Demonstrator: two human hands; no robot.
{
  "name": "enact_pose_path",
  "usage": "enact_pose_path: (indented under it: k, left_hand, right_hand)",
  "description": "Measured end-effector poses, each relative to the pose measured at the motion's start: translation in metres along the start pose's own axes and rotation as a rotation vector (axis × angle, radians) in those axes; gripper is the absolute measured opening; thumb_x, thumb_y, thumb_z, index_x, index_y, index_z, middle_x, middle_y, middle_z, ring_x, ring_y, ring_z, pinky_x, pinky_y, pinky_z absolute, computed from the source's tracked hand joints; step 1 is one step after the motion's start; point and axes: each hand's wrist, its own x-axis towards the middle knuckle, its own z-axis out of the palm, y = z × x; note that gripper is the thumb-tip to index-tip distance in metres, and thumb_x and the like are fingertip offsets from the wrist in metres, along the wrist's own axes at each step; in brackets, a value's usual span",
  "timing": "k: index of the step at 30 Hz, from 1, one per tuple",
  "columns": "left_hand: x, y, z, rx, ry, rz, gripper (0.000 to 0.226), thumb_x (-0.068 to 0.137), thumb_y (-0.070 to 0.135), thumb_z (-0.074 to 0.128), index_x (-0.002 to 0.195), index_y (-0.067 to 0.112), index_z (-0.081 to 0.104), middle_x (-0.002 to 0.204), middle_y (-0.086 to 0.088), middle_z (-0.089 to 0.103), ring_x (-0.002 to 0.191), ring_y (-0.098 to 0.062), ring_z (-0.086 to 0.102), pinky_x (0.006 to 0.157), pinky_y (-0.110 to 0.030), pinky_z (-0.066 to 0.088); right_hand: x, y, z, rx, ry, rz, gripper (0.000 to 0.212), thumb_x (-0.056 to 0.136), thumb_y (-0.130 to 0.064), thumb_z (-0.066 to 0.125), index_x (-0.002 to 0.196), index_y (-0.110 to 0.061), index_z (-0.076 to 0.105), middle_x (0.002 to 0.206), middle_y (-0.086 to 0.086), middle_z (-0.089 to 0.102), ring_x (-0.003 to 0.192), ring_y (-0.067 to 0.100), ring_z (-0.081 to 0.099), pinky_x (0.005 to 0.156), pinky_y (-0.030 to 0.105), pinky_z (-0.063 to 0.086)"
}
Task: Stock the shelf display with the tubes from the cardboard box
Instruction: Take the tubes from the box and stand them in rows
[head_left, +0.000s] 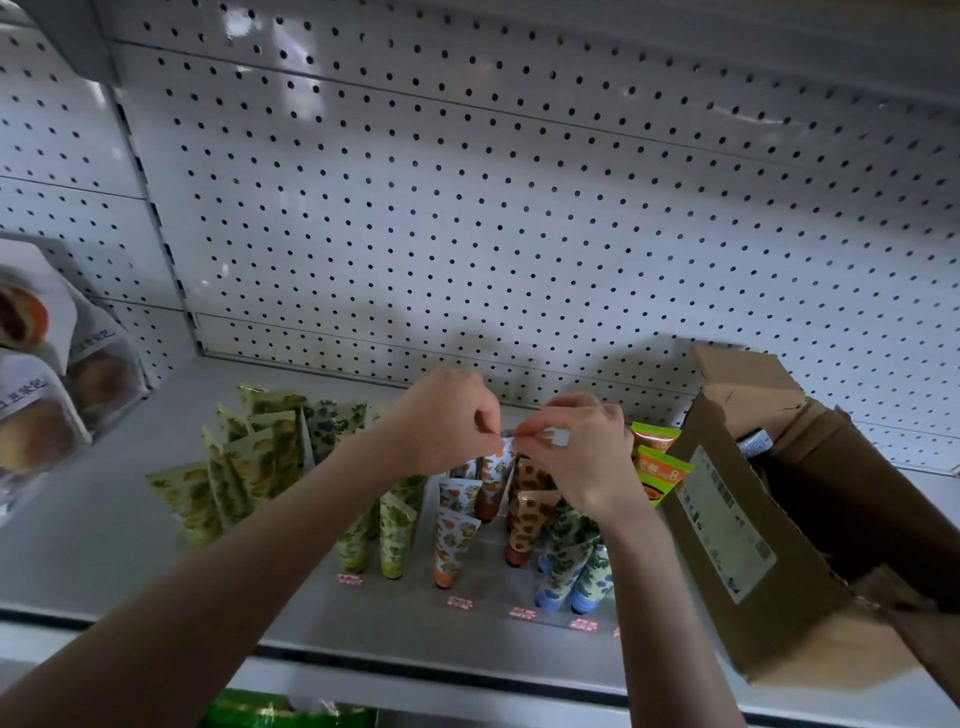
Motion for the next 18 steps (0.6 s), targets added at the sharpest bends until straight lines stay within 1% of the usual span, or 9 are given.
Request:
enact_pose_path:
  k: [3,6,9,12,15,18]
  left_hand:
    - [0.0,0.001,0.001,0.028,-0.013,-0.026,0.009,0.075,0.021,0.068,0.071,0.015,0.073,0.071,0.008,0.062,0.08,-0.012,0.056,0.073,-0.033,0.048]
    - [0.0,0.001,0.004,0.058,-0.019,-0.032,0.009,0.074,0.026,0.069,0.071,0.019,0.073,0.072,0.013,0.056,0.083,-0.011,0.054,0.08,-0.036,0.047]
    - [0.0,0.001,0.007,0.093,-0.034,-0.057,0.009,0.074,0.029,0.068,0.071,0.022,0.072,0.084,0.007,0.057,0.092,-0.014,0.051,0.087,-0.039,0.042]
    - [0.0,0.003,0.009,0.129,-0.039,-0.078,0.011,0.077,0.031,0.067,0.075,0.022,0.072,0.097,0.003,0.054,0.099,-0.014,0.045,0.093,-0.037,0.037]
    - [-0.001,0.006,0.008,0.162,-0.042,-0.088,0.013,0.08,0.031,0.065,0.079,0.021,0.072,0.104,0.004,0.05,0.102,-0.014,0.041,0.09,-0.033,0.032]
    - [-0.003,0.008,0.01,0.177,-0.038,-0.097,0.012,0.08,0.029,0.064,0.079,0.021,0.073,0.105,0.004,0.049,0.102,-0.014,0.039,0.086,-0.029,0.026]
  right_hand:
    - [-0.001,0.001,0.001,-0.035,-0.034,-0.001,0.006,0.084,-0.033,0.067,0.087,-0.033,0.073,0.118,-0.008,0.046,0.111,0.018,0.027,0.085,0.028,0.013]
    - [-0.002,0.002,0.001,-0.042,-0.053,0.005,0.008,0.084,-0.032,0.067,0.089,-0.034,0.073,0.123,-0.007,0.045,0.117,0.022,0.027,0.086,0.029,0.012]
    - [-0.003,0.002,0.002,-0.065,-0.075,0.011,0.01,0.085,-0.032,0.066,0.091,-0.034,0.073,0.13,-0.006,0.043,0.121,0.023,0.024,0.085,0.028,0.01]
    - [-0.003,0.002,0.003,-0.069,-0.08,0.012,0.011,0.085,-0.032,0.066,0.092,-0.035,0.073,0.133,-0.005,0.043,0.123,0.024,0.024,0.089,0.031,0.013]
    - [-0.002,0.001,0.003,-0.08,-0.086,0.017,0.013,0.085,-0.031,0.064,0.094,-0.034,0.073,0.135,-0.004,0.043,0.125,0.025,0.024,0.093,0.034,0.015]
    - [-0.002,0.001,0.004,-0.082,-0.082,0.019,0.014,0.086,-0.03,0.061,0.093,-0.034,0.073,0.137,-0.004,0.043,0.128,0.025,0.024,0.096,0.035,0.016]
